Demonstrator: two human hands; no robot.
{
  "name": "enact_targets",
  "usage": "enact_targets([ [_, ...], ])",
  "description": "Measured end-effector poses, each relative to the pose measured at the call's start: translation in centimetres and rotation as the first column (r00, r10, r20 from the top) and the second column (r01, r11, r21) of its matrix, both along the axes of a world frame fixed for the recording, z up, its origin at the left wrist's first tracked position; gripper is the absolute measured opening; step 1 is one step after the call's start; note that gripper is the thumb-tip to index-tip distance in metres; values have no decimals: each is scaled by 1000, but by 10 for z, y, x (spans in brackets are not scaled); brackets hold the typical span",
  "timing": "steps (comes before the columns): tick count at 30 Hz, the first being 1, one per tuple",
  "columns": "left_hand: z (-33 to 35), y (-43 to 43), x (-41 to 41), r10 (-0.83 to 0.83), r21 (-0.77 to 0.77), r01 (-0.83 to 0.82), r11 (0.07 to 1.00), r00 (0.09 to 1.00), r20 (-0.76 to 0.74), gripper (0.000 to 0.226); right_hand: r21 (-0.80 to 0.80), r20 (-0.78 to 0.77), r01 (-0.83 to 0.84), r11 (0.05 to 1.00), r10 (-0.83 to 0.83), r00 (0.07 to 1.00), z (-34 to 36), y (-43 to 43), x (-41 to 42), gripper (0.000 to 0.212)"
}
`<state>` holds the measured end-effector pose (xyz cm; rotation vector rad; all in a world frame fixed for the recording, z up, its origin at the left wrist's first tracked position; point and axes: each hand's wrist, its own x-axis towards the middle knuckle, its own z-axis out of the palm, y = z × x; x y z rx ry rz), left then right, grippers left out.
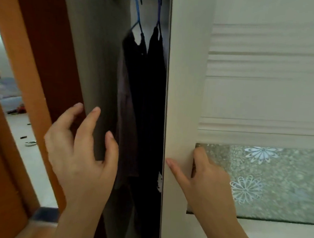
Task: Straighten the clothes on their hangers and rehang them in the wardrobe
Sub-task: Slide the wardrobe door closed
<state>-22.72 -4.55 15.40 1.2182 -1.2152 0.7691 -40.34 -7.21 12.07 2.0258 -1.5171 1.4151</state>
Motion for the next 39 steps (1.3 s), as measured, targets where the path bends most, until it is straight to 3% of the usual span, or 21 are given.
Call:
enact_targets([
  [7,-10,15,37,139,-13,-139,990,990,-31,47,-38,-97,-66,997,62,993,-1,-4,50,38],
  [9,-13,18,47,152,23,-151,988,981,-121,53,-42,-103,-101,994,96,990,0,-4,65,41],
  [12,-17,19,61,111,122,-75,990,938,-328,61,-64,-102,-155,986,148,984,-2,-6,86,42],
  [16,-20,16,74,14,191,85,978,886,-464,62,-59,-140,-157,986,148,979,-1,-9,112,38],
  [25,-33,4,86,-50,257,222,941,838,-543,51,-42,-203,-203,978,191,960,2,-15,150,42],
  [36,-39,2,92,-89,253,263,931,835,-542,53,-64,-229,-210,976,190,955,1,-12,157,39],
  [39,-38,3,92,-80,267,254,929,846,-527,54,-20,-205,-279,960,269,941,1,-14,152,36],
])
